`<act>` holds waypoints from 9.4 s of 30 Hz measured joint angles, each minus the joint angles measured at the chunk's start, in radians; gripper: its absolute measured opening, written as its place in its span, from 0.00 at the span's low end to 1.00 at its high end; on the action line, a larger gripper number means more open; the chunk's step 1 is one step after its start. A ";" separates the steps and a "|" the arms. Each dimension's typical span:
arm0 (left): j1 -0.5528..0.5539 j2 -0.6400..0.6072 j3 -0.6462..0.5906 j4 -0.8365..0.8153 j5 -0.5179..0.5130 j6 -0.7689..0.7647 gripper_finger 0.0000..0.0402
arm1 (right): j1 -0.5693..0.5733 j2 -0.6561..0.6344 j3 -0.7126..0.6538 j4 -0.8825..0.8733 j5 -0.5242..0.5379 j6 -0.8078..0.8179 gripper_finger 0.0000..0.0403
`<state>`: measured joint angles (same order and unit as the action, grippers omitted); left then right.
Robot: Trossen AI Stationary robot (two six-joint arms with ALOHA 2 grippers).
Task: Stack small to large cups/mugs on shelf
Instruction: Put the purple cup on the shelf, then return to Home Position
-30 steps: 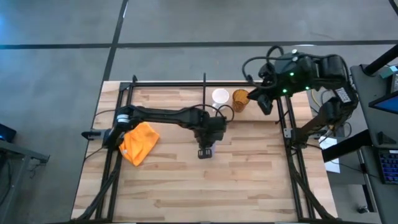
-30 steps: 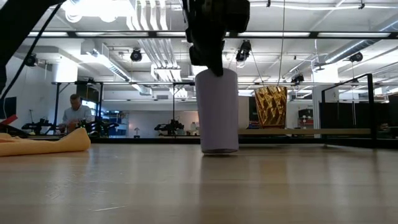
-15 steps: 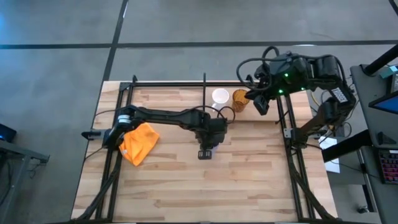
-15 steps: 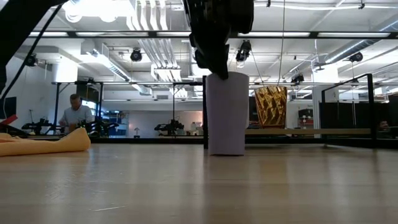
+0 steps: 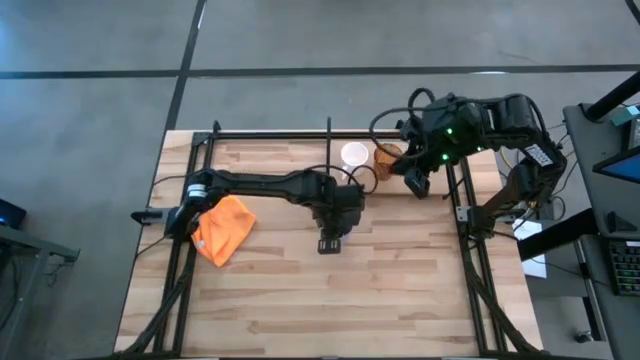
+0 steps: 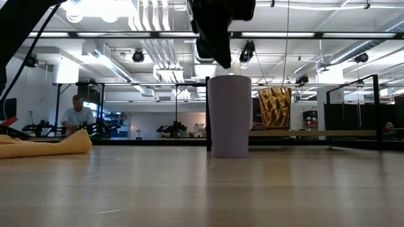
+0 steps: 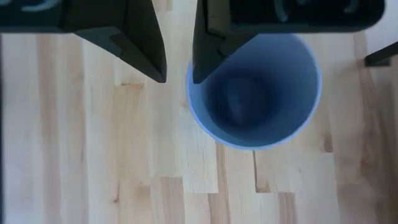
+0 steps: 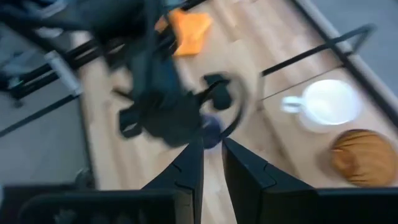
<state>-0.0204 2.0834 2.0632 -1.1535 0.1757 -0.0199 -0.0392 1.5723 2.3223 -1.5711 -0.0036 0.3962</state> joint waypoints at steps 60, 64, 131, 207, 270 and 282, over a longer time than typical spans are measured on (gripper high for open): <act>0.006 -0.695 0.021 0.337 -0.159 0.212 0.16 | 0.268 0.000 -0.827 0.716 0.011 0.094 0.13; 0.006 -0.694 0.021 0.335 -0.159 0.237 0.16 | 0.268 0.000 -0.827 0.716 0.055 0.093 0.13; 0.006 -0.712 0.021 0.328 -0.158 0.262 0.16 | 0.190 0.245 -0.806 0.670 0.163 -0.060 0.14; 0.006 -0.692 0.020 0.335 -0.158 0.233 0.16 | -0.486 -0.294 -1.079 0.277 0.251 0.075 0.02; 0.006 -0.692 0.020 0.334 -0.158 0.233 0.16 | -0.574 -0.230 -1.022 0.368 0.153 0.011 0.16; 0.006 -0.695 0.020 0.334 -0.158 0.233 0.16 | -0.553 -0.322 -0.750 0.221 -0.103 0.055 0.16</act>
<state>-0.0146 1.3886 2.0834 -0.8200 0.0177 0.2134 -0.5926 1.2505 1.5719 -1.3503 -0.1062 0.4509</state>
